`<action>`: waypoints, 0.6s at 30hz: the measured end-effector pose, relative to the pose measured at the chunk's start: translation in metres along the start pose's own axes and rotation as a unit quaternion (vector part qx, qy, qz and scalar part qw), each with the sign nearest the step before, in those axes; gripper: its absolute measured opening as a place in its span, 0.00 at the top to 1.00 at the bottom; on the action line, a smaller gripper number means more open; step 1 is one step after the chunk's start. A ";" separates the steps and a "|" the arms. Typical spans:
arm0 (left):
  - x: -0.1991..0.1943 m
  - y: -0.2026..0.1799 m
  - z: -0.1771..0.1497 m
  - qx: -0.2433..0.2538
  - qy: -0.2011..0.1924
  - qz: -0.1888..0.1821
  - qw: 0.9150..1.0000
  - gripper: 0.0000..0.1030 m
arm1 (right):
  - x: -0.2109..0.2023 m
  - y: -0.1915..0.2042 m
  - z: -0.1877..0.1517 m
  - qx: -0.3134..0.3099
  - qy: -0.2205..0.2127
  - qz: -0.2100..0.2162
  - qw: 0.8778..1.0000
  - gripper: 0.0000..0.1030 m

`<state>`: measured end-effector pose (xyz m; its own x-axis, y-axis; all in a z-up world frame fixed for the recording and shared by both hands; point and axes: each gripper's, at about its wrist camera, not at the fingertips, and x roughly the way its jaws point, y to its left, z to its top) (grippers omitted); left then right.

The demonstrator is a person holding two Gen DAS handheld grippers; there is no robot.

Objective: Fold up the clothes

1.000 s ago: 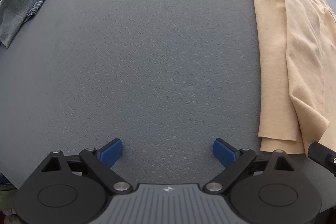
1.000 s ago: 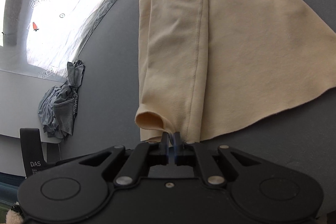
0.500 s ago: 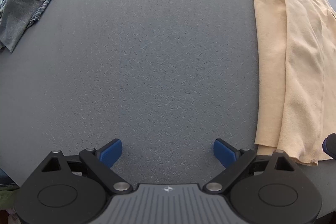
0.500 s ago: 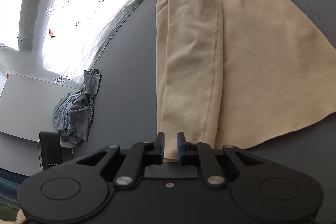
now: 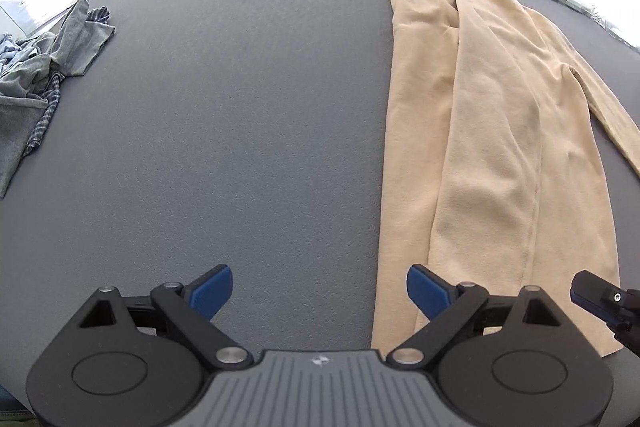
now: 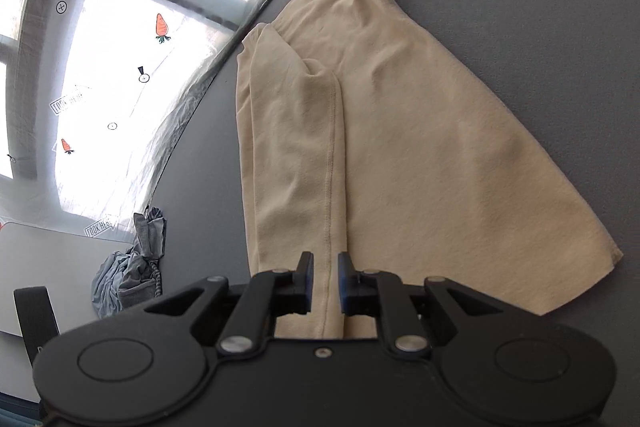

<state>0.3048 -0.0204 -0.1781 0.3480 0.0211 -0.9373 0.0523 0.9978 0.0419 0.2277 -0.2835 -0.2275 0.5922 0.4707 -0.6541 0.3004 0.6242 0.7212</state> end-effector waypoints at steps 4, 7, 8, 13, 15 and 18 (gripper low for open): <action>0.013 -0.011 0.019 0.024 -0.006 0.008 1.000 0.09 | -0.002 -0.008 0.027 0.009 -0.026 -0.007 1.000 0.86; 0.028 -0.013 0.037 0.031 -0.005 0.011 0.999 0.09 | -0.003 -0.015 0.049 0.013 -0.048 -0.014 0.999 0.86; 0.037 -0.013 0.045 0.033 -0.004 0.013 0.999 0.09 | -0.003 -0.017 0.057 0.016 -0.055 -0.017 0.998 0.86; 0.067 -0.020 0.076 0.041 0.004 0.029 0.999 0.09 | -0.002 -0.034 0.094 0.035 -0.091 -0.050 0.994 0.86; 0.073 -0.027 0.086 0.046 0.005 0.034 0.998 0.09 | -0.003 -0.043 0.109 0.046 -0.109 -0.071 0.990 0.86; 0.084 -0.038 0.095 0.056 0.008 0.043 0.997 0.09 | -0.010 -0.058 0.128 0.058 -0.139 -0.110 0.982 0.83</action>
<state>0.4213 -0.0621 -0.2257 0.3399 0.1092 -0.9341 0.1264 0.9789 0.1604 0.2994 -0.4042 -0.2335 0.6795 0.1330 -0.7215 0.5180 0.6095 0.6002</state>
